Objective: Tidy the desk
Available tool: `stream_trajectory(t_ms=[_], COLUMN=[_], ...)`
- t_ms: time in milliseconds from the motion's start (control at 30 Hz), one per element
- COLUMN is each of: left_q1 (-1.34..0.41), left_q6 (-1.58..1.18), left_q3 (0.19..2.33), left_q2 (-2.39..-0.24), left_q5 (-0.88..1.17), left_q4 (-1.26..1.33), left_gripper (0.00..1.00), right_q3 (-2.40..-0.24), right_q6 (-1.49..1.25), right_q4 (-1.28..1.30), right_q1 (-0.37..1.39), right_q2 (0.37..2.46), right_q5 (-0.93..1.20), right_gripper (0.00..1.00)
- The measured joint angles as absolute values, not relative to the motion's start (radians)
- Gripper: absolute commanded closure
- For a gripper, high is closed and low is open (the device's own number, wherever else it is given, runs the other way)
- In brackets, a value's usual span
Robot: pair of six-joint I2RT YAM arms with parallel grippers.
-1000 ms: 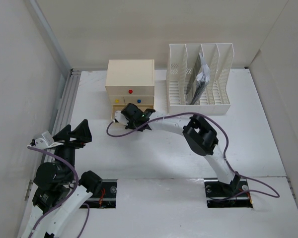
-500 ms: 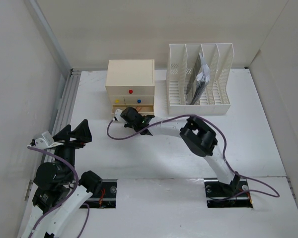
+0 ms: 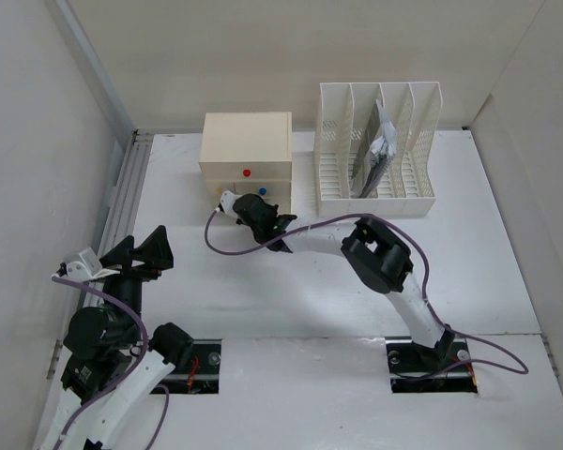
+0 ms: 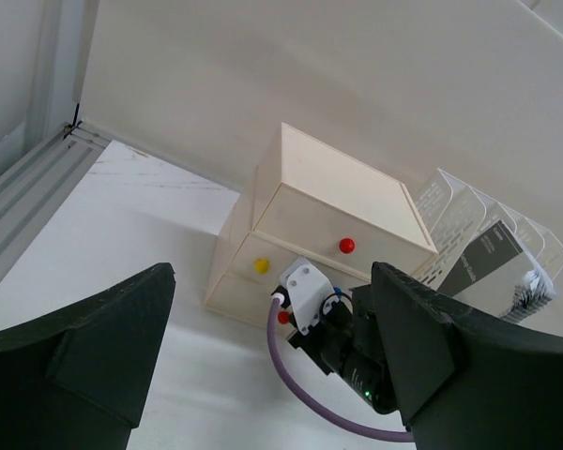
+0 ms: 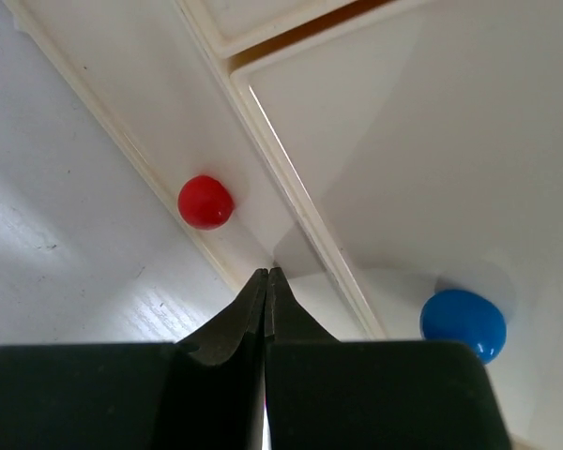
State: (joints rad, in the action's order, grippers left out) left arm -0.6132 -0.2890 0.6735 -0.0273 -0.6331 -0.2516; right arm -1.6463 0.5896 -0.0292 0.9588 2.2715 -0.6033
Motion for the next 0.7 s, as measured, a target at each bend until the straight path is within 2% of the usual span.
stream_trajectory(t_ms=[167, 300, 433, 500, 533, 667, 700], left_q1=[-0.613, -0.613, -0.613, -0.613, -0.613, -0.613, -0.613], left_q6=[-0.289, -0.289, -0.289, -0.289, -0.289, -0.289, -0.289], left_q3=[0.673, 0.673, 0.673, 0.673, 0.673, 0.673, 0.673], left_q2=[-0.027, -0.027, -0.027, -0.027, -0.027, -0.027, -0.027], left_q5=[-0.633, -0.633, -0.633, -0.633, -0.633, -0.633, -0.633], left_q4=[-0.252, -0.252, -0.252, -0.252, -0.252, -0.252, -0.252], left_gripper=[0.17, 0.17, 0.17, 0.17, 0.15, 0.09, 0.03], right_q3=[-1.652, -1.700, -1.842, -1.956, -2.000, -2.049, -2.048], right_q6=[0.634, 0.757, 0.942, 1.005, 1.027, 0.965, 0.922], right_q4=[0.009, 0.257, 0.633, 0.781, 0.833, 0.904, 0.900], right_q1=[0.958, 0.925, 0.892, 0.889, 0.884, 0.860, 0.844], right_q2=[2.271, 2.230, 2.179, 2.177, 2.172, 2.100, 2.073], right_q5=[-0.560, -0.194, 0.232, 0.393, 0.459, 0.624, 0.630], right_gripper=[1.00, 0.64, 0.40, 0.33, 0.21, 0.15, 0.15])
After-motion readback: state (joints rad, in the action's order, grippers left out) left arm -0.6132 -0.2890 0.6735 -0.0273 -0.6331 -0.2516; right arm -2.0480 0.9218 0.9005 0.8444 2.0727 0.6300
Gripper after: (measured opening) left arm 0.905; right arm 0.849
